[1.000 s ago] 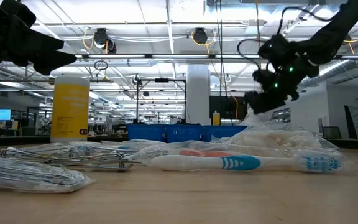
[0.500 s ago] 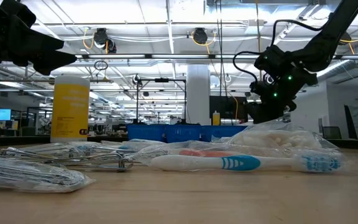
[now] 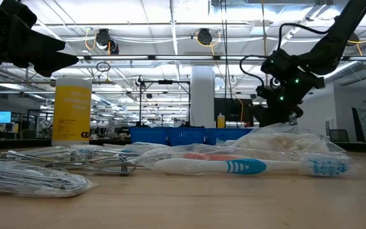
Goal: Pick & Place Travel size toiletries
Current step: Put the white cotton pack into the right blue basket
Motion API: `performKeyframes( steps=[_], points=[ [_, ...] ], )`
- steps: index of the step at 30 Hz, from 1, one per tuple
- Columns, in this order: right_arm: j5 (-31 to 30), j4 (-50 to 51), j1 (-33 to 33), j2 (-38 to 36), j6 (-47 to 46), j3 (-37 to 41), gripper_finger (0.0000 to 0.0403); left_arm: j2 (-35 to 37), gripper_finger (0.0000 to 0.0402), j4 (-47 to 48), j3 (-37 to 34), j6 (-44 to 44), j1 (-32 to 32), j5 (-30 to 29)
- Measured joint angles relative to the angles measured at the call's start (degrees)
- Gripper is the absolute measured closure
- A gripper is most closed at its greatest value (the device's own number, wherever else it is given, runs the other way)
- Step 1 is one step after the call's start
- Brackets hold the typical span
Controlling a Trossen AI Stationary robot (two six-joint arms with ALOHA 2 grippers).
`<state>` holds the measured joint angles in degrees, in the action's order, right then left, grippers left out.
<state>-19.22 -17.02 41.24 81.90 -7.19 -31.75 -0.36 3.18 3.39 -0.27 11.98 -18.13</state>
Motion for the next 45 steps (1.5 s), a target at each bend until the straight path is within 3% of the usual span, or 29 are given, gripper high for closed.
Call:
performKeyframes(
  steps=[7,11,15,17,19,22,26,32,38,45],
  points=[
    [0.58,-0.77,-1.83,-7.75,1.08,0.02,0.0308,0.0,0.0091,0.0,0.0,0.0,0.0,-0.02],
    [11.9,1.27,-6.3,-13.96,4.89,0.02,0.0304,0.0,0.0091,0.0,-0.01,0.0,0.0,0.0],
    [20.1,2.33,-17.81,-19.24,7.55,0.02,0.0303,0.0,0.0091,-0.01,-0.01,0.0,0.0,-0.01],
    [20.23,2.31,-26.2,-20.6,8.18,0.02,0.0302,0.0,0.0091,0.0,0.0,0.0,0.0,0.0],
    [16.61,2.38,-35.09,-20.92,7.64,-0.24,0.0295,0.0,0.0092,-0.02,0.0,0.0,0.0,0.0],
    [8.23,2.27,-47.59,-19.38,4.82,-1.35,0.0267,0.01,0.0092,-0.01,0.0,0.0,-0.01,-0.02],
    [-0.13,2.29,-58.08,-14.01,-2.33,-2.98,0.0207,0.01,0.0091,-0.02,0.0,0.0,-0.01,-0.01],
    [2.98,3.08,-64.89,-2.33,-12.77,-6.9,0.0145,0.02,0.0092,-0.02,0.0,0.01,-0.01,-0.02],
    [9.05,7.04,-68.34,6.34,-16.8,-10.03,0.0158,0.02,0.0092,-0.02,0.0,0.0,0.0,-0.02],
    [8.5,8.06,-70.82,11.07,-20.62,-10.12,0.0196,0.02,0.0092,0.0,0.0,0.0,-0.01,-0.02]
  ],
)
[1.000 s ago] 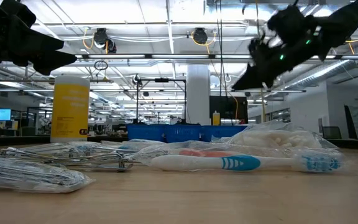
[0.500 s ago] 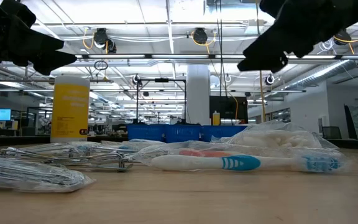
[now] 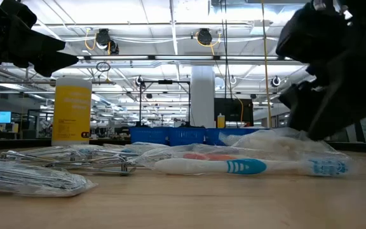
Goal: Pick & Place Travel size toiletries
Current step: Put the white cotton pack into the right blue basket
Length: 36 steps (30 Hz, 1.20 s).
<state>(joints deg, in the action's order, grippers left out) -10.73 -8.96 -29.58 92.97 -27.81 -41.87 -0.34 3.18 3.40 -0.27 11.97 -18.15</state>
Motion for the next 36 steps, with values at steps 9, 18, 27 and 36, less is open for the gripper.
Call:
performKeyframes(
  steps=[9,18,27,36],
  points=[
    [-3.0,0.79,-0.18,1.07,1.74,-0.04,0.0277,0.0,0.0092,-0.02,0.0,0.0,0.0,0.02],
    [-2.68,0.78,-0.18,-3.06,6.74,0.04,0.0378,-0.01,0.0091,0.0,0.0,0.0,0.0,0.02],
    [-2.74,0.68,-0.14,-8.52,11.42,0.04,0.0401,-0.01,0.0091,-0.01,0.0,0.0,0.02,0.02],
    [-12.76,1.28,-0.12,-18.16,20.46,0.04,0.0402,0.0,0.0091,0.0,0.0,0.01,0.0,0.02]
  ],
)
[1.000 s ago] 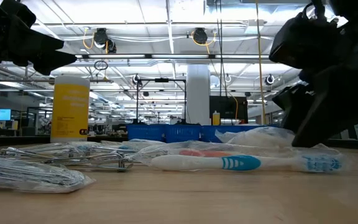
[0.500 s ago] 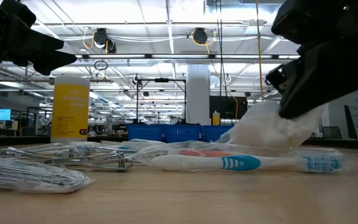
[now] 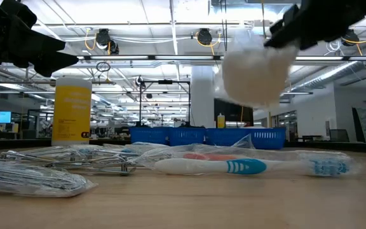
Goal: Pick & Place Travel size toiletries
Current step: Put the white cotton pack into the right blue basket
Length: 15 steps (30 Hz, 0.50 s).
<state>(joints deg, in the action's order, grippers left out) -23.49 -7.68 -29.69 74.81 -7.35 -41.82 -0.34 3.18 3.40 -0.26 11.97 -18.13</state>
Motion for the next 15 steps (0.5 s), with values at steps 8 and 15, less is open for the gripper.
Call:
performKeyframes(
  steps=[8,15],
  points=[
    [-27.14,9.1,2.34,-9.45,11.78,0.0,0.0402,-0.02,0.0092,0.0,0.0,-0.01,-0.01,0.0],
    [-39.66,12.66,13.14,-14.62,16.39,2.54,0.0403,0.0,0.0092,0.0,0.0,-0.01,0.01,0.0]
  ],
)
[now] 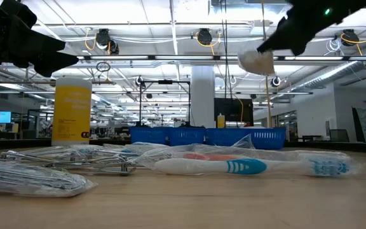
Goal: Pick & Place Travel size toiletries
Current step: Put the white cotton pack into the right blue basket
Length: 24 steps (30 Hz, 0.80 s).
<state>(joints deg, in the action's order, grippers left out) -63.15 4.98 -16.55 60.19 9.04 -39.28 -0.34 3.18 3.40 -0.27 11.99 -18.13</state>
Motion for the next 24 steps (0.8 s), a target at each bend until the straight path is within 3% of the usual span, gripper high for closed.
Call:
performKeyframes(
  steps=[8,13,16,24],
  points=[
    [0.89,-3.18,20.12,-1.93,0.54,9.81,0.0403,-0.01,0.0091,0.0,-0.01,0.0,-0.01,0.0],
    [16.44,-18.9,30.67,-1.89,3.63,16.53,0.0403,-0.02,0.0092,0.0,-0.02,0.0,-0.02,0.0],
    [21.28,-28.51,34.89,-1.93,5.27,19.29,0.0403,-0.02,0.0092,-0.02,-0.02,0.0,-0.01,0.0],
    [33.99,-33.5,43.63,-1.08,4.68,20.23,0.0403,-0.02,0.0091,0.0,0.0,0.0,-0.02,0.0]
  ],
)
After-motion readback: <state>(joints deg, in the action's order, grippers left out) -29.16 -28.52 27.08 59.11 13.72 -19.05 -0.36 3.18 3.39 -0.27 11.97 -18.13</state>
